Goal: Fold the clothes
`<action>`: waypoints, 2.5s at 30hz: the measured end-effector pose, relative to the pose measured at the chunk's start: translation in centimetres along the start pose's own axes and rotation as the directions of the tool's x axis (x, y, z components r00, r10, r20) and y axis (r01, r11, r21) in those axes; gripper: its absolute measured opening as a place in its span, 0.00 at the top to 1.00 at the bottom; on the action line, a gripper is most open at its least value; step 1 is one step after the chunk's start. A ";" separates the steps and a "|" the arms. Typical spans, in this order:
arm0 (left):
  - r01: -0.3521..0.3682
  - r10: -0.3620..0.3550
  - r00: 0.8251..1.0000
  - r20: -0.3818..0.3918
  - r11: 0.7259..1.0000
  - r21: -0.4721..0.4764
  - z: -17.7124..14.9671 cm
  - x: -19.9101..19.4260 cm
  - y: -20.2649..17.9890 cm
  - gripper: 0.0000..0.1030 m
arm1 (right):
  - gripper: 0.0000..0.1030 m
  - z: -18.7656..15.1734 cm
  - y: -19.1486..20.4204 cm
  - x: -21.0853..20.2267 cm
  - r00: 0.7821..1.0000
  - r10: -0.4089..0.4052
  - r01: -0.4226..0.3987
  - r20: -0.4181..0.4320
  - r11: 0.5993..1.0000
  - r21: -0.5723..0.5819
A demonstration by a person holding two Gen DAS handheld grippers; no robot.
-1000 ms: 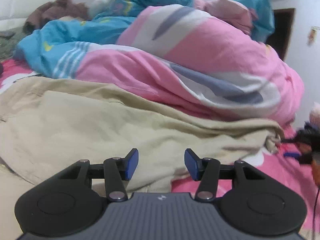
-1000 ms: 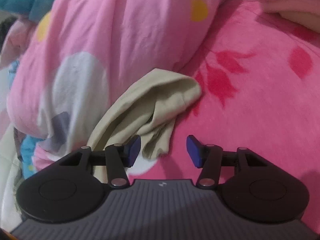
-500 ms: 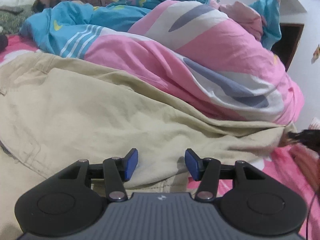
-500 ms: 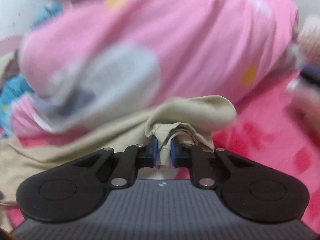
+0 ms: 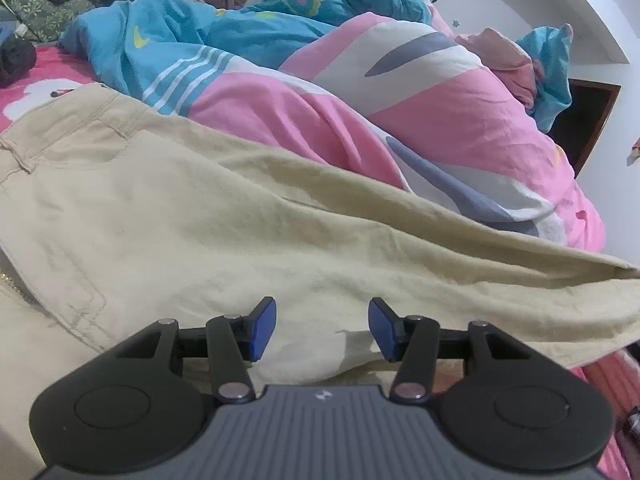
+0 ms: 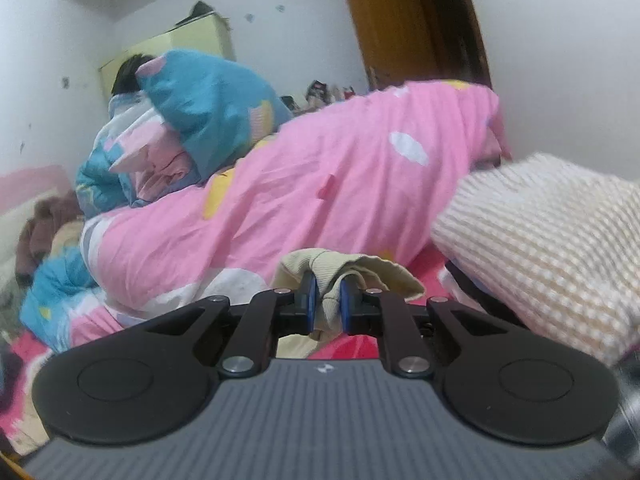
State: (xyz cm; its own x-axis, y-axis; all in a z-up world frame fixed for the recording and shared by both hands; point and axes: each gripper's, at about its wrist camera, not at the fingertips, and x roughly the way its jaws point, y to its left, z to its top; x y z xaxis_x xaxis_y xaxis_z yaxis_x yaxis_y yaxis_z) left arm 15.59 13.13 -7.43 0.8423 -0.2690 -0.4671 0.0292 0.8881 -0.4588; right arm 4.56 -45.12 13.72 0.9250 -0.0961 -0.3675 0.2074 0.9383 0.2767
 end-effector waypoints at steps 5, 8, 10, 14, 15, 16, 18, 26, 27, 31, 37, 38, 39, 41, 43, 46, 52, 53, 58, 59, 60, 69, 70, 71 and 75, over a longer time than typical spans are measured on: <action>-0.011 0.011 1.000 -0.006 1.000 -0.021 0.1 0.1 0.4 0.50 | 0.90 -3.8 -2.5 1.9 0.991 -0.046 0.053 -0.122 0.997 0.058; -0.016 0.016 1.000 -0.012 0.999 -0.030 0.1 0.1 0.5 0.50 | 0.89 -7.5 -4.7 6.1 0.974 -0.085 0.108 -0.211 0.989 0.103; -0.022 0.021 1.000 -0.018 0.999 -0.038 0.1 0.2 0.6 0.51 | 0.86 -9.8 -6.1 9.0 0.947 -0.139 0.174 -0.288 0.980 0.099; -0.017 0.017 1.000 -0.015 0.999 -0.051 0.3 0.0 0.8 0.51 | 0.81 -12.6 -7.6 12.0 0.906 -0.222 0.270 -0.362 0.959 0.088; -0.019 0.018 1.000 -0.011 0.998 -0.053 0.3 -0.1 0.9 0.51 | 0.81 -12.6 -7.2 11.7 0.914 -0.230 0.273 -0.335 0.958 0.087; -0.021 0.021 1.000 -0.008 0.998 -0.054 0.4 -0.1 0.9 0.51 | 0.79 -12.3 -6.5 11.3 0.924 -0.249 0.279 -0.291 0.958 0.067; -0.027 0.027 1.000 0.000 0.998 -0.058 0.5 -0.2 0.9 0.51 | 0.69 -11.4 -3.9 9.9 0.931 -0.339 0.335 -0.133 0.941 -0.048; -0.047 0.049 0.998 0.030 0.995 -0.089 1.0 -1.2 1.5 0.51 | 0.51 -9.5 8.9 9.5 0.993 -0.086 0.112 0.085 0.921 -0.373; -0.049 0.052 0.998 0.030 0.995 -0.090 1.0 -1.2 1.5 0.51 | 0.51 -10.0 11.1 10.8 1.000 0.021 -0.014 0.014 0.925 -0.379; -0.099 0.102 0.994 0.028 0.990 -0.099 1.1 -1.4 1.9 0.52 | 0.50 -12.8 20.8 18.4 0.872 0.389 -0.473 -0.296 0.823 -0.315; -0.139 0.153 0.987 0.059 0.973 -0.184 1.7 -2.5 3.7 0.52 | 0.49 -15.6 33.4 31.6 0.660 0.502 -0.694 -0.559 0.693 -0.197; -0.156 0.170 0.984 0.060 0.969 -0.190 1.7 -2.4 4.0 0.52 | 0.51 -15.9 34.7 33.5 0.638 0.503 -0.706 -0.583 0.684 -0.183; -0.167 0.181 0.982 0.057 0.966 -0.199 1.8 -2.3 4.4 0.52 | 0.51 -16.4 35.9 35.1 0.615 0.501 -0.717 -0.609 0.676 -0.168; -0.166 0.182 0.982 0.056 0.963 -0.210 1.9 -2.4 4.8 0.52 | 0.56 -18.0 37.4 35.1 0.579 0.488 -0.750 -0.653 0.632 -0.193; -0.168 0.185 0.981 0.062 0.963 -0.209 1.9 -2.5 4.8 0.52 | 0.59 -19.9 38.2 32.6 0.583 0.464 -0.777 -0.667 0.560 -0.289; -0.178 0.196 0.978 0.068 0.962 -0.208 1.9 -2.4 4.6 0.52 | 0.66 -22.3 38.8 31.1 0.619 0.414 -0.769 -0.667 0.491 -0.409; -0.192 0.212 0.974 0.081 0.961 -0.201 1.7 -2.3 4.5 0.52 | 0.59 -20.1 38.6 30.1 0.634 0.506 -0.769 -0.585 0.491 -0.409; -0.192 0.213 0.974 0.082 0.960 -0.205 1.7 -2.3 4.6 0.52 | 0.56 -19.3 38.5 30.9 0.630 0.522 -0.770 -0.575 0.517 -0.374; -0.190 0.213 0.974 0.084 0.958 -0.216 1.7 -2.3 5.0 0.52 | 0.56 -18.6 37.8 36.0 0.589 0.520 -0.746 -0.619 0.644 -0.169; -0.188 0.211 0.974 0.084 0.957 -0.220 1.7 -2.3 5.0 0.52 | 0.56 -19.1 37.8 36.4 0.577 0.511 -0.748 -0.637 0.644 -0.160; -0.187 0.210 0.974 0.083 0.957 -0.222 1.7 -2.2 5.0 0.52 | 0.56 -19.6 37.7 36.7 0.564 0.502 -0.750 -0.655 0.643 -0.152; -0.195 0.217 0.973 0.083 0.957 -0.215 1.6 -2.0 5.0 0.51 | 0.56 -21.3 38.3 35.1 0.529 0.484 -0.801 -0.698 0.555 -0.223; -0.196 0.218 0.973 0.083 0.957 -0.215 1.6 -2.0 5.0 0.51 | 0.56 -21.4 38.4 35.1 0.534 0.474 -0.801 -0.700 0.549 -0.240; -0.196 0.218 0.972 0.082 0.957 -0.216 1.6 -2.0 5.0 0.51 | 0.56 -21.6 38.6 35.0 0.538 0.465 -0.800 -0.704 0.544 -0.252; -0.197 0.219 0.972 0.079 0.955 -0.219 1.6 -1.9 5.2 0.51 | 0.84 -22.1 39.1 34.4 0.571 0.445 -0.791 -0.690 0.522 -0.319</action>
State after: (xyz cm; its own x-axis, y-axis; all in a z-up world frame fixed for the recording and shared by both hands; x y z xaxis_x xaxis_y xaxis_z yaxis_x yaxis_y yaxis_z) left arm 15.02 18.84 -7.67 0.8682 -0.0375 -0.4948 -0.2564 0.8198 -0.5120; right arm 37.40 -4.43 -7.73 0.4007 0.5917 -0.6995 -0.7254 0.6713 0.1523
